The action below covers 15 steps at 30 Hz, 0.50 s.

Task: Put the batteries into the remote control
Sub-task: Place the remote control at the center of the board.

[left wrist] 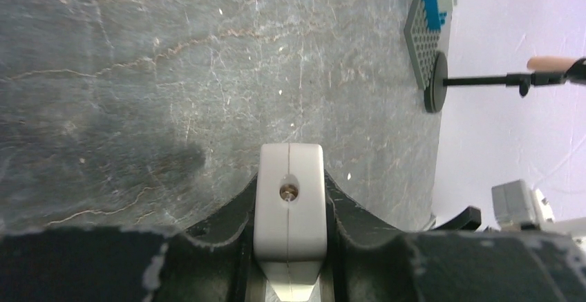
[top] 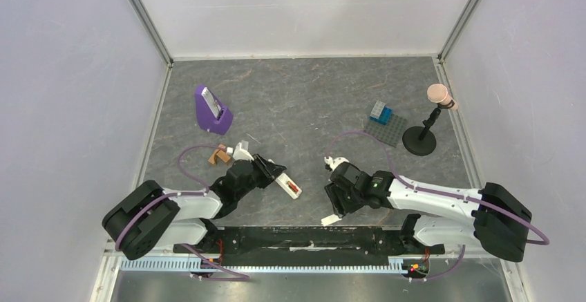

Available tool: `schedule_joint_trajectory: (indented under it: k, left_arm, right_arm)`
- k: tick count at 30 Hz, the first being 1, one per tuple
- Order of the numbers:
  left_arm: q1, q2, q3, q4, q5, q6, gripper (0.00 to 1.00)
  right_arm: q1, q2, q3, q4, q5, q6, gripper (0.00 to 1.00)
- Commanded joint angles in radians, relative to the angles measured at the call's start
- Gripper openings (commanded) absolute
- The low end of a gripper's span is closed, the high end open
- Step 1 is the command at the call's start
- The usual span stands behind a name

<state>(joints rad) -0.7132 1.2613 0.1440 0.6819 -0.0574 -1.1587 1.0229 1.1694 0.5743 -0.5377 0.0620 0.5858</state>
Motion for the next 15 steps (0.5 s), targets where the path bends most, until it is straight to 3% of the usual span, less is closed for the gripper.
schedule_joint_trajectory:
  k: [1,6,15]
  left_arm:
    - [-0.043,-0.064,0.006,-0.059,-0.236,-0.089,0.38]
    - [-0.069,-0.137,0.009,-0.284,-0.321,-0.213,0.55]
    - [-0.092,-0.261,0.011,-0.608,-0.38,-0.34,0.64]
  right_arm:
    - [0.025,-0.015,-0.016,0.028,0.01,0.04,0.58]
    - [0.046,-0.019,-0.029,0.019,0.013,0.051,0.54]
    - [0.081,0.018,-0.037,0.041,0.027,0.071,0.32]
